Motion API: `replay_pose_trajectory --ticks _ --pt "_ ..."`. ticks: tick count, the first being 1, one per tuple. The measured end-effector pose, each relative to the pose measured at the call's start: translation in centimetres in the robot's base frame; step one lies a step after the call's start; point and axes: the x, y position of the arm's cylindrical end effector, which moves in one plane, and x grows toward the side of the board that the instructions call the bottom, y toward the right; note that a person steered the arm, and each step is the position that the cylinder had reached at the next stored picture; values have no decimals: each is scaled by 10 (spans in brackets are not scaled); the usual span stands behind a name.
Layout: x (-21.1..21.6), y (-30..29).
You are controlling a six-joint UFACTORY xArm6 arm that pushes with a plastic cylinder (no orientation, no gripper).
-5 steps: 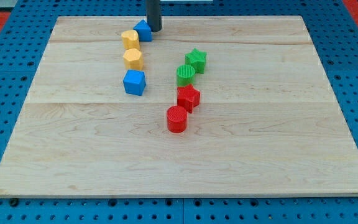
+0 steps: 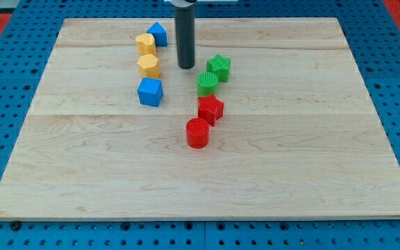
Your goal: Push the blue cube bottom to the yellow hexagon
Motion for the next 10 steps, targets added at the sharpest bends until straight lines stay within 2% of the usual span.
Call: replay_pose_trajectory --ticks 4,7,8,9,10 --pt "31 -48" --pt "25 -35" --pt "34 -6" --pt "69 -6" --pt "78 -30"
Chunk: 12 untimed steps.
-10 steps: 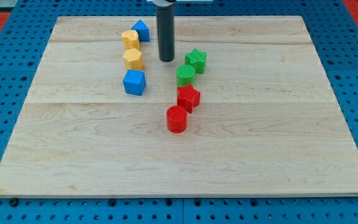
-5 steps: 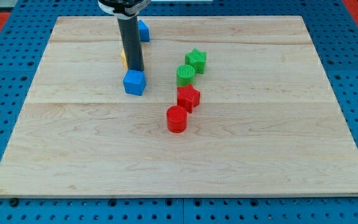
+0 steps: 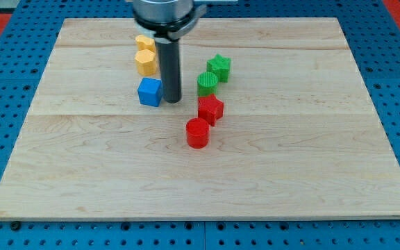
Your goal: Push the blue cube bottom to the yellow hexagon
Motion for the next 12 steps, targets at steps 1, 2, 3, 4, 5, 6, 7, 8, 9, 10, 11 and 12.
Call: replay_pose_trajectory --ticks 1,2,3,4,5,6,7,8,9,10,11,12 --pt "-1 -40" --pt "5 -31" --pt "20 -60" --pt "8 -75" --pt "-9 -77" --pt "-8 -100" --pt "-25 -114" --pt "-29 -107" --pt "-32 -106" --pt "-45 -121" --pt "-58 -109" --pt "-59 -99"
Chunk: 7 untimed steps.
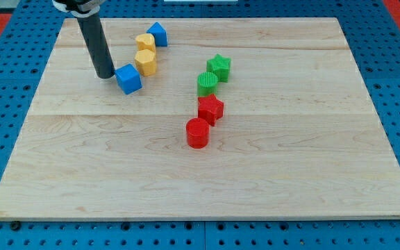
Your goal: Push the blue cube bottom to the yellow hexagon
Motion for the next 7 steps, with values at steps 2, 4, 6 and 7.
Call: replay_pose_trajectory --ticks 2,4,6,7 --pt "1 28" --pt "35 21" --pt "58 24" --pt "63 39"
